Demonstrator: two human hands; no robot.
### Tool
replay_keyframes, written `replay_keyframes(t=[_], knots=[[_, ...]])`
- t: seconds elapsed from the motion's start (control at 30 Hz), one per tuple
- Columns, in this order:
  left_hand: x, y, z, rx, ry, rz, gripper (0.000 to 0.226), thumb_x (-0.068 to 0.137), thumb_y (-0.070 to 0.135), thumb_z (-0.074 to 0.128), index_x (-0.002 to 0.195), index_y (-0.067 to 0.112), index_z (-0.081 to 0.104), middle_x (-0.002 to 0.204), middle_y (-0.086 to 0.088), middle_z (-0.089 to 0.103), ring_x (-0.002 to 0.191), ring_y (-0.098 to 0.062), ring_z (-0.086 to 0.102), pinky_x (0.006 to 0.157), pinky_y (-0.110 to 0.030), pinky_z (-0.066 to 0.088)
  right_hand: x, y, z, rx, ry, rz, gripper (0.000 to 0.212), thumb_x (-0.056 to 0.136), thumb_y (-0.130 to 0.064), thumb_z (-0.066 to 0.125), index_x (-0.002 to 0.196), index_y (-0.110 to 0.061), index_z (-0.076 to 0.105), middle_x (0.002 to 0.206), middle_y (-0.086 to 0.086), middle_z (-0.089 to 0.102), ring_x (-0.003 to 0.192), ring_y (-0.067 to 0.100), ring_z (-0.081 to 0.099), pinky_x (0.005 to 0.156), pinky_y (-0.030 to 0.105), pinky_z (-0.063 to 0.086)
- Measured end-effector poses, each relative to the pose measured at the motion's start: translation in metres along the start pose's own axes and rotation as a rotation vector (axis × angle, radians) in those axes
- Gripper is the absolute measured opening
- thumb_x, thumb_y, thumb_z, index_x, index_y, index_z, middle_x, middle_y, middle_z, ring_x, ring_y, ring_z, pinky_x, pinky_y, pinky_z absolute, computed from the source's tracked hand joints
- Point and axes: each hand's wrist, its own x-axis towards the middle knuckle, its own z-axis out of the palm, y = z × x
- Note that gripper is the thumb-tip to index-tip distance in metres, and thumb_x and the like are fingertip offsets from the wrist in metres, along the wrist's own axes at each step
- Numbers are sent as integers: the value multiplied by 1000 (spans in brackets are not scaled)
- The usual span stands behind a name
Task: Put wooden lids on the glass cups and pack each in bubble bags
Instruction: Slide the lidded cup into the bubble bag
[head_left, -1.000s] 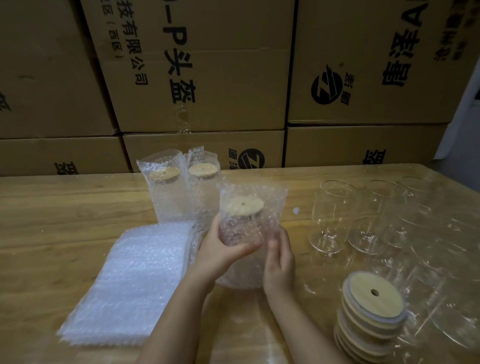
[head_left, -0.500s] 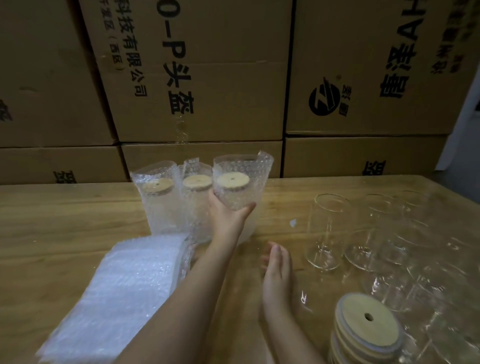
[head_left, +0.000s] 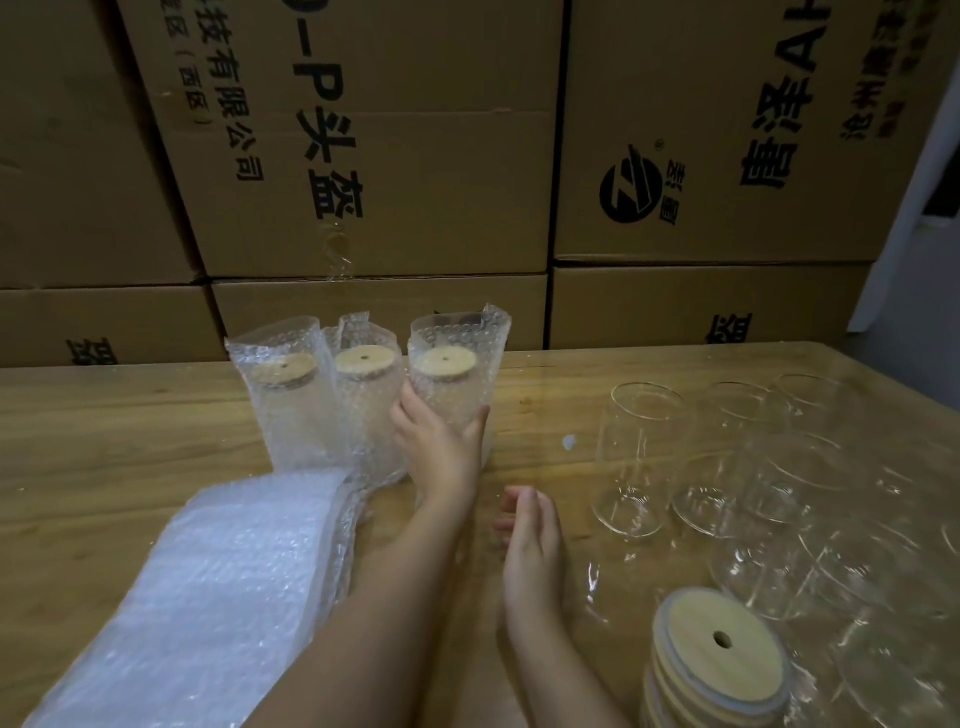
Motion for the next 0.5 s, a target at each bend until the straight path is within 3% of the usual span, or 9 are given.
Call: replay_keyframes(t=[0.1,0.17,0.27,0.3,0.33,0.37,0.4,0.43,0.5], knots=[[-10,3,-7,88,75,11,98,77,45,75,150,14,17,145,-13,28,130,-30,34,102,-43,36,-1,0,-1,-2,-6,-3,24,101,-25,41,87,-26,61,86,-7,63,71,7,60,78,40,51],[-20,3,-13,123,122,120,86,79,39,74,147,16,25,138,-12,33,125,-28,35,103,-45,34,-1,-1,-2,-2,-8,-1,25,101,-26,41,85,-26,61,83,-8,63,66,0,59,74,36,50],[-31,0,-25,300,220,660,55,71,18,81,122,13,61,115,-14,56,103,-33,56,85,-46,48,-1,-4,-3,7,3,15,27,101,-26,41,83,-24,60,81,-6,64,62,-3,59,72,30,50],[-34,0,-28,483,220,907,47,66,19,84,110,16,68,109,-10,62,97,-31,61,81,-42,51,-1,-4,-5,8,11,14,27,101,-27,41,82,-24,60,81,-7,65,61,-4,59,69,23,49],[-36,2,-30,725,139,1122,41,66,24,83,105,20,71,112,-7,65,104,-30,62,86,-41,51,0,-4,-6,3,19,9,27,101,-28,42,81,-25,60,79,-10,66,62,-6,60,65,15,47],[-36,6,-32,981,-22,1264,36,74,30,77,109,22,69,124,-6,61,122,-31,53,101,-44,43,-1,-5,-7,-5,21,3,27,101,-30,42,80,-27,60,77,-12,66,65,-7,60,61,9,44],[-34,10,-31,1235,-210,1307,36,85,34,66,118,20,64,139,-8,51,139,-34,34,113,-51,25,-1,-5,-7,-16,18,0,27,100,-31,43,80,-28,60,76,-13,67,68,-6,61,61,8,43],[-31,13,-25,1471,-341,1287,43,92,38,55,129,16,55,149,-12,39,145,-37,15,115,-57,9,-1,-4,-8,-24,12,1,25,100,-30,43,82,-27,60,78,-10,68,71,-2,63,65,12,46],[-26,19,-15,1888,-396,1190,59,94,45,50,142,13,39,155,-17,25,145,-44,2,112,-65,-2,0,-4,-7,-22,1,12,22,100,-27,44,86,-25,61,84,-3,68,76,9,64,72,26,49]])
